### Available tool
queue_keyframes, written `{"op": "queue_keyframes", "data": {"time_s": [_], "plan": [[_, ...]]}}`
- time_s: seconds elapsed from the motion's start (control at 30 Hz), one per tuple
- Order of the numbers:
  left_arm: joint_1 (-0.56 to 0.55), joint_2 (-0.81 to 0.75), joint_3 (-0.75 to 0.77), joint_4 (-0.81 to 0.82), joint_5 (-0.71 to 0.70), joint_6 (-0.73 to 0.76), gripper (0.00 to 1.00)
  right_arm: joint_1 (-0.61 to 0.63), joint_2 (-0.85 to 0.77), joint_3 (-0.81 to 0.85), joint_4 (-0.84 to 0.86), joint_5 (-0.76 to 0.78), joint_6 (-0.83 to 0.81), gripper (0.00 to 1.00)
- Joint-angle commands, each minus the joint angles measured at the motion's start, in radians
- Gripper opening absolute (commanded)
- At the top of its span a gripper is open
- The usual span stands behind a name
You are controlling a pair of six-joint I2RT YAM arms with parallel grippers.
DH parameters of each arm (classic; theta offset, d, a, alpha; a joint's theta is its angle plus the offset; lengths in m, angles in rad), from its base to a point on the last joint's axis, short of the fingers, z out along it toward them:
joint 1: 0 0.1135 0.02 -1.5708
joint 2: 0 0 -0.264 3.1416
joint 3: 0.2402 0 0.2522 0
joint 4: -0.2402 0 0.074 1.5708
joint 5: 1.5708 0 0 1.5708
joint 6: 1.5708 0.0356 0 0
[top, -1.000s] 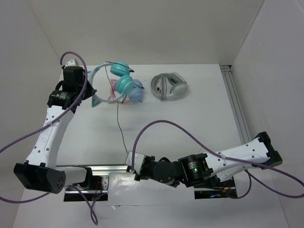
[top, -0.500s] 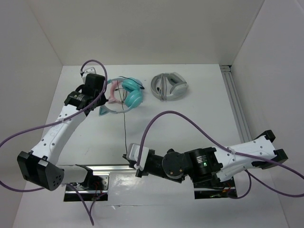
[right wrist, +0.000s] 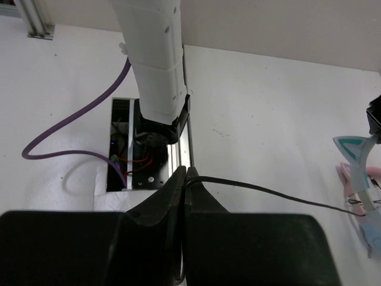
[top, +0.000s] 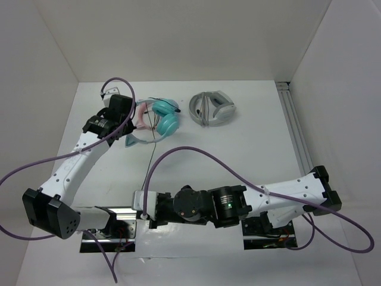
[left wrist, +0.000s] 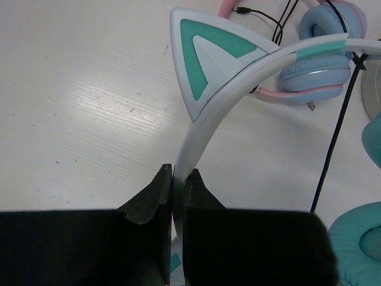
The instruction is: Wrap the headphones
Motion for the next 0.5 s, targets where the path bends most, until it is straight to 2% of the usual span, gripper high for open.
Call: {"op": "queue_keyframes", "data": {"time_s": [0.0, 0.1, 0.17, 0.27, 0.47], "plan": [[0.033, -0.030, 0.001, 0.156, 0.032, -0.072, 0.00, -0.016, -0.015, 0.056, 0.119, -0.148, 0.010, 0.00], [0.033, -0.030, -0.010, 0.156, 0.032, -0.081, 0.00, -0.052, -0.024, 0.047, 0.143, -0.207, 0.030, 0.00], [0.070, -0.030, -0.030, 0.176, 0.124, -0.081, 0.00, -0.116, -0.038, 0.034, 0.154, -0.307, 0.064, 0.00], [0.119, -0.050, -0.052, 0.217, 0.208, -0.094, 0.00, -0.174, -0.038, 0.001, 0.172, -0.350, 0.092, 0.00], [0.119, -0.036, -0.052, 0.218, 0.158, -0.051, 0.00, -0.184, -0.038, 0.005, 0.172, -0.364, 0.078, 0.00]]}}
